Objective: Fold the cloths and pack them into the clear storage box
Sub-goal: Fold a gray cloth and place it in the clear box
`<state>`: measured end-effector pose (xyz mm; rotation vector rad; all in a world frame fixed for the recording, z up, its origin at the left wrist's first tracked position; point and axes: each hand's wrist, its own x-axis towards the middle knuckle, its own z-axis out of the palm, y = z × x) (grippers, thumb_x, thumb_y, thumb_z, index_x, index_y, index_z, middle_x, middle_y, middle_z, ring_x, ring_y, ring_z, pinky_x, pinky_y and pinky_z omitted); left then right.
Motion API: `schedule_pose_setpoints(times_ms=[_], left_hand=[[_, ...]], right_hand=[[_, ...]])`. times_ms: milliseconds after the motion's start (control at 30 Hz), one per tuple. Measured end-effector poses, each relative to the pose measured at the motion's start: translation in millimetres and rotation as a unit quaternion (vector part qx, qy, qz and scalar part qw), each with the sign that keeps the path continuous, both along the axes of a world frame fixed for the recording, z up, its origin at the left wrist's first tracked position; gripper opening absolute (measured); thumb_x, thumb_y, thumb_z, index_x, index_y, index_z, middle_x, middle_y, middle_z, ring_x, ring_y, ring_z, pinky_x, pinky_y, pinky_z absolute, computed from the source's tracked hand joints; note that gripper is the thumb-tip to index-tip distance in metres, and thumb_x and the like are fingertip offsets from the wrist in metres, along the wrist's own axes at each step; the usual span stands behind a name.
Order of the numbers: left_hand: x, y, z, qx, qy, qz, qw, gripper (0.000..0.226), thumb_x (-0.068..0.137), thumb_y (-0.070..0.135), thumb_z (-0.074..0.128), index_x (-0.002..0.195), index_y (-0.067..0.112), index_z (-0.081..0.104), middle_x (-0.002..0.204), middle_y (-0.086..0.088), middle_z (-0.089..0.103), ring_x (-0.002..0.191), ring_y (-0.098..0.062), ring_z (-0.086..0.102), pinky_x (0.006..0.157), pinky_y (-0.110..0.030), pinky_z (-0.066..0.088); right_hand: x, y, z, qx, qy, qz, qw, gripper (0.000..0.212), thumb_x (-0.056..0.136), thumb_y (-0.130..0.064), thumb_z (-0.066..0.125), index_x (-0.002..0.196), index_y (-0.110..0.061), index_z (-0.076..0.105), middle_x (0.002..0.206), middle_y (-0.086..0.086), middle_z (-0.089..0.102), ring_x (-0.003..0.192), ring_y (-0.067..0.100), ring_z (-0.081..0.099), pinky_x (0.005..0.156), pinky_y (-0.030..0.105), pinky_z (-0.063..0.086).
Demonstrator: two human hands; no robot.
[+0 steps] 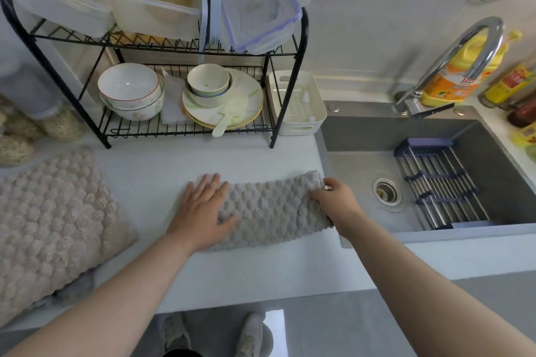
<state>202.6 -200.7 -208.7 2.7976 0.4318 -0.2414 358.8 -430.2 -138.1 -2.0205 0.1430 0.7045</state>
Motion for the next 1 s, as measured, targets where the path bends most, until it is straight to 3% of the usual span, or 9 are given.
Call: schedule_pose_setpoints(times_ms=[167,400,533,633,733,800,867,933,1000], left_hand=[[-108,80,-23,0.07,0.012,0.126,0.989,0.085,0.084,0.063,0.013,0.15,0.012,0.031,0.159,-0.008,0.021,0.147,-0.027,0.014,0.119,-0.041,0.003],[-121,87,-28,0.078,0.02,0.139,0.987,0.068,0.087,0.049,0.029,0.143,0.013,0.045,0.15,-0.008,0.042,0.138,-0.029,0.037,0.116,-0.027,-0.003],[-125,92,-33,0.073,0.017,0.133,0.988,0.065,0.087,0.045,0.031,0.142,0.014,0.046,0.15,-0.007,0.042,0.139,-0.027,0.037,0.117,-0.03,0.001],[-125,94,-35,0.07,0.008,0.131,0.989,0.064,0.086,0.045,0.032,0.141,0.015,0.047,0.15,-0.006,0.042,0.139,-0.025,0.037,0.117,-0.033,0.006],[-125,95,-35,0.071,0.005,0.13,0.989,0.064,0.085,0.044,0.033,0.141,0.015,0.048,0.15,-0.006,0.043,0.139,-0.025,0.038,0.117,-0.035,0.008],[-124,94,-33,0.072,0.013,0.127,0.989,0.064,0.085,0.044,0.033,0.14,0.014,0.048,0.148,-0.007,0.044,0.138,-0.026,0.039,0.117,-0.035,0.008],[-124,93,-30,0.078,0.021,0.127,0.989,0.065,0.085,0.045,0.032,0.14,0.014,0.049,0.148,-0.007,0.045,0.138,-0.027,0.038,0.117,-0.033,0.004],[-126,89,-27,0.08,0.027,0.128,0.988,0.066,0.086,0.047,0.031,0.14,0.013,0.048,0.149,-0.009,0.044,0.14,-0.027,0.033,0.117,-0.034,0.0],[-125,81,-20,0.08,0.017,0.117,0.99,0.067,0.088,0.05,0.032,0.14,0.01,0.047,0.15,-0.01,0.041,0.142,-0.027,0.026,0.118,-0.039,0.001]], right_hand=[[-6,20,19,0.06,-0.015,0.057,0.996,0.032,0.085,-0.013,0.063,0.114,-0.025,0.058,0.095,0.009,0.07,0.08,0.031,0.071,0.066,0.045,0.058],[-57,114,-3,0.019,-0.002,0.173,0.985,0.037,0.086,-0.019,0.062,0.119,-0.026,0.047,0.091,-0.004,0.061,0.073,0.017,0.063,0.066,0.031,0.054],[-85,143,-28,0.027,0.088,0.2,0.975,0.028,0.084,-0.016,0.064,0.109,-0.014,0.053,0.084,0.004,0.06,0.064,0.019,0.061,0.068,0.046,0.061],[-83,133,-28,0.074,0.077,0.102,0.989,0.021,0.088,-0.01,0.058,0.109,-0.013,0.058,0.081,0.009,0.059,0.059,0.023,0.056,0.058,0.037,0.058],[-70,101,-28,-0.081,-0.072,0.07,0.992,0.013,0.087,-0.019,0.054,0.099,-0.012,0.055,0.08,-0.001,0.062,0.06,0.017,0.059,0.051,0.024,0.044],[-70,90,-29,-0.201,-0.06,0.088,0.974,0.029,0.084,-0.036,0.059,0.092,-0.01,0.05,0.082,-0.001,0.063,0.065,0.012,0.058,0.05,0.023,0.041],[-72,90,-36,-0.221,0.002,0.129,0.967,0.038,0.072,-0.045,0.062,0.08,-0.008,0.062,0.071,0.001,0.067,0.062,0.017,0.063,0.056,0.027,0.051],[-72,94,-38,-0.197,0.006,0.155,0.968,0.022,0.072,-0.036,0.063,0.068,-0.014,0.061,0.064,0.001,0.065,0.061,0.02,0.063,0.064,0.032,0.058],[-69,95,-30,-0.151,-0.014,0.16,0.975,0.012,0.077,-0.021,0.062,0.078,-0.015,0.051,0.072,0.0,0.058,0.064,0.017,0.056,0.061,0.033,0.051]])
